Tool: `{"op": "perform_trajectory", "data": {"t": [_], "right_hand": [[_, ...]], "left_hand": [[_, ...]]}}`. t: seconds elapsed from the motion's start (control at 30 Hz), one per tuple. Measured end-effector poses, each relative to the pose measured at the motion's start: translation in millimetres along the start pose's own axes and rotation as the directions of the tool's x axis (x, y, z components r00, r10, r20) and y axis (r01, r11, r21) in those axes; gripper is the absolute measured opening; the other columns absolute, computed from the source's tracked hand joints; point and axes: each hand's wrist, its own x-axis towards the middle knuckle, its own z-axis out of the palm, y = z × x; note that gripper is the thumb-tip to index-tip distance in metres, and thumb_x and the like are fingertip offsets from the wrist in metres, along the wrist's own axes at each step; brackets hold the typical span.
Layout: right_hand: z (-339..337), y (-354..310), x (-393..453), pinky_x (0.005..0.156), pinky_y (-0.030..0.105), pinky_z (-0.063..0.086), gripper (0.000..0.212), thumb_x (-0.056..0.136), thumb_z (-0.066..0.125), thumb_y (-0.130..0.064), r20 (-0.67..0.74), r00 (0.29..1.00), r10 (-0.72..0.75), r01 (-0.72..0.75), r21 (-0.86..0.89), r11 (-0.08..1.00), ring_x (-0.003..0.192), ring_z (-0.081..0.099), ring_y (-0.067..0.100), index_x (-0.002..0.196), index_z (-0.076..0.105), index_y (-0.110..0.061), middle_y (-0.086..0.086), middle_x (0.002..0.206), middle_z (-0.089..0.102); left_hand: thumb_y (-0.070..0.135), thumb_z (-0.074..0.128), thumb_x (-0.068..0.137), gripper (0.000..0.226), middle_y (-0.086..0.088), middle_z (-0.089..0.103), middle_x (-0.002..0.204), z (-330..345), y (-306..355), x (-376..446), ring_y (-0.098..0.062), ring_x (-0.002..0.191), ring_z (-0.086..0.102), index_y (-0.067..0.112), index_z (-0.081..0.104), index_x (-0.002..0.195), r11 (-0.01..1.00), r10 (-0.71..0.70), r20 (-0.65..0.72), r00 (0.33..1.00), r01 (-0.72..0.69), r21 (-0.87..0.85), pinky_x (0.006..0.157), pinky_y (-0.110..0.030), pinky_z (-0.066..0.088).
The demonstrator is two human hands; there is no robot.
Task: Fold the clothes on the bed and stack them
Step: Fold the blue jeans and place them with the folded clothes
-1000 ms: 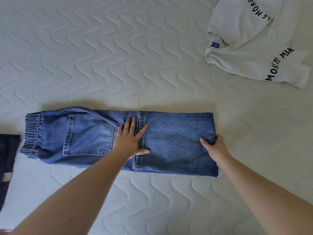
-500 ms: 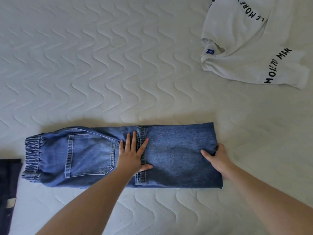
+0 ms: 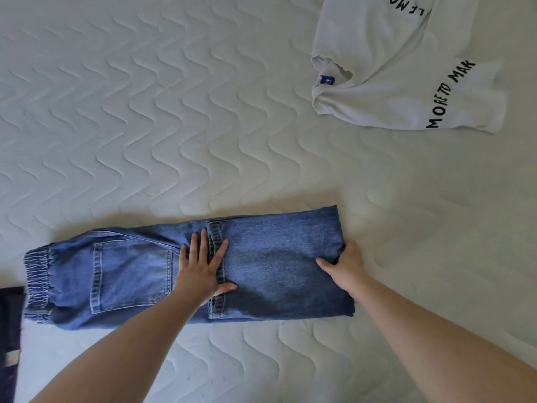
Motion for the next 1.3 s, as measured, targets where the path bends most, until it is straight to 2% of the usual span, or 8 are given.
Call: {"op": "perform_trajectory", "data": {"t": [0.33,0.47,0.6,0.7,0.83,1.0,1.13,1.3], "right_hand": [[6,0,1,0.109,0.046,0.039,0.088,0.072,0.083,-0.035,-0.065,0.998,0.012,-0.015,-0.045,0.999,0.129,0.043,0.030,0.141,0.033,-0.014,0.009,0.138,0.041],[-4,-11,-14,0.094,0.043,0.052,0.054,0.083,0.074,-0.040,0.000,1.000,0.018,-0.018,0.174,0.985,0.109,0.063,0.026,0.126,0.055,-0.014,0.005,0.120,0.064],[-24,-18,-40,0.093,0.046,0.053,0.039,0.093,0.063,-0.038,0.103,0.994,0.039,-0.072,0.340,0.938,0.101,0.068,0.032,0.118,0.063,-0.007,0.015,0.111,0.070],[-37,-25,-64,0.082,0.034,0.054,0.033,0.095,0.061,-0.033,0.119,0.992,-0.040,-0.009,0.389,0.921,0.100,0.070,0.021,0.120,0.064,-0.012,0.006,0.114,0.072],[-34,-55,-99,0.075,0.027,0.054,0.027,0.093,0.065,-0.036,0.111,0.982,-0.150,0.091,0.419,0.904,0.095,0.072,0.013,0.117,0.065,-0.023,-0.004,0.108,0.074],[-18,-101,-138,0.082,0.031,0.053,0.027,0.090,0.068,-0.035,0.128,0.952,-0.279,0.228,0.316,0.921,0.097,0.071,0.011,0.115,0.062,-0.028,-0.008,0.107,0.073],[5,-143,-168,0.073,0.027,0.055,0.023,0.089,0.067,-0.034,0.183,0.914,-0.362,0.335,0.164,0.928,0.088,0.070,0.005,0.110,0.059,-0.033,-0.016,0.096,0.072],[50,-200,-198,0.053,0.017,0.050,0.023,0.087,0.068,-0.029,0.196,0.875,-0.442,0.435,0.082,0.897,0.078,0.068,-0.001,0.105,0.056,-0.037,-0.025,0.090,0.069]], "left_hand": [[0.095,-0.001,0.055,0.110,-0.020,-0.050,0.140,2,-2,1,-0.042,0.137,-0.036,0.034,-0.050,0.132,1.000,0.021,-0.011,1.000,-0.021,-0.022,0.117,-0.059,-0.011],[0.094,0.015,0.067,0.109,-0.018,-0.047,0.143,2,-4,1,-0.042,0.142,-0.030,0.035,-0.045,0.136,0.998,0.049,-0.038,0.998,-0.051,-0.043,0.117,-0.059,-0.010],[0.088,0.029,0.077,0.104,-0.014,-0.032,0.157,5,-14,-11,-0.035,0.147,-0.022,0.037,-0.031,0.145,0.984,0.108,-0.229,0.967,-0.136,-0.110,0.119,-0.054,-0.004],[0.083,0.028,0.082,0.102,-0.006,-0.026,0.160,14,-26,-20,-0.029,0.148,-0.020,0.027,-0.024,0.151,0.977,0.153,-0.379,0.913,-0.197,-0.079,0.119,-0.047,-0.002],[0.081,0.014,0.085,0.095,0.001,-0.024,0.160,16,-37,-15,-0.019,0.150,-0.016,0.023,-0.025,0.150,0.967,0.210,-0.271,0.940,-0.241,-0.087,0.121,-0.045,-0.004],[0.066,0.033,0.095,0.087,0.002,-0.017,0.163,-3,-47,-13,-0.019,0.151,-0.005,0.022,-0.013,0.155,0.947,0.274,-0.164,0.947,-0.296,-0.123,0.123,-0.043,0.005],[0.045,0.043,0.101,0.063,0.001,0.018,0.163,-22,-63,-24,-0.022,0.145,0.028,0.023,0.020,0.156,0.859,0.277,-0.212,0.937,-0.341,-0.381,0.114,-0.040,0.028],[0.013,0.046,0.099,0.040,0.000,0.056,0.137,-24,-102,-51,-0.017,0.121,0.055,0.020,0.051,0.138,0.589,0.102,-0.308,0.946,-0.307,-0.748,0.099,-0.027,0.041]]}}
